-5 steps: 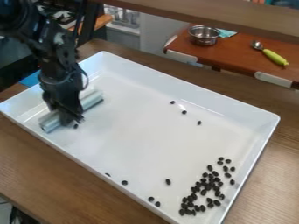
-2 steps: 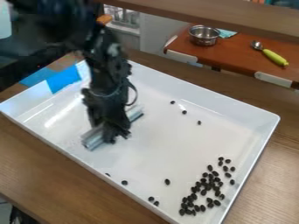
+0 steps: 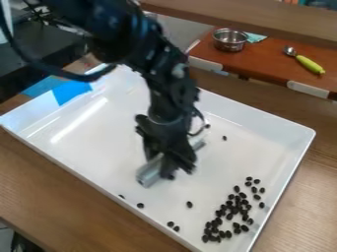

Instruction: Sweep into pile

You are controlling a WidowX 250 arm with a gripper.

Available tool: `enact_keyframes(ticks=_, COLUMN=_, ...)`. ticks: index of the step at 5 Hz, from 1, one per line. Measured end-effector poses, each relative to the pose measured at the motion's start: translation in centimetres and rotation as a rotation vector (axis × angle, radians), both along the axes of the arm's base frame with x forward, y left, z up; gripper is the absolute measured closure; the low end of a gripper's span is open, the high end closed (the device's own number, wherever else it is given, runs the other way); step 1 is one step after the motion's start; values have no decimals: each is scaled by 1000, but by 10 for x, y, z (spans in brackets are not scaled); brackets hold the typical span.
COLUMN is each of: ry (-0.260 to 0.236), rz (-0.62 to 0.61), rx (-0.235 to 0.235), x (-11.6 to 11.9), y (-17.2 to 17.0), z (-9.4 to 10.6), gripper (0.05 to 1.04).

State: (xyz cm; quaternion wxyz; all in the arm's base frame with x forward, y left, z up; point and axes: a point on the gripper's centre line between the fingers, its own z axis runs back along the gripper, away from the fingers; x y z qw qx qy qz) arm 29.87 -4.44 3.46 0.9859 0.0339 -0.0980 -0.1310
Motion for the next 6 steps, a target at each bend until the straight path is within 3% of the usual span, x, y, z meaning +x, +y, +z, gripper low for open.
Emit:
enact_keyframes(ticks=2, ry=17, rz=-57, rx=-56, x=-16, y=-55, z=0, gripper=697)
enact_keyframes(ticks=4, ry=46, rz=-26, rx=-117, x=-21, y=-68, z=2, gripper=697)
enact_keyframes(ticks=5, ry=36, rz=-1, rx=-154, x=-18, y=-52, z=22, gripper=697)
enact_keyframes(ticks=6, ry=-26, rz=101, rx=-209, x=-5, y=-4, z=59, gripper=697)
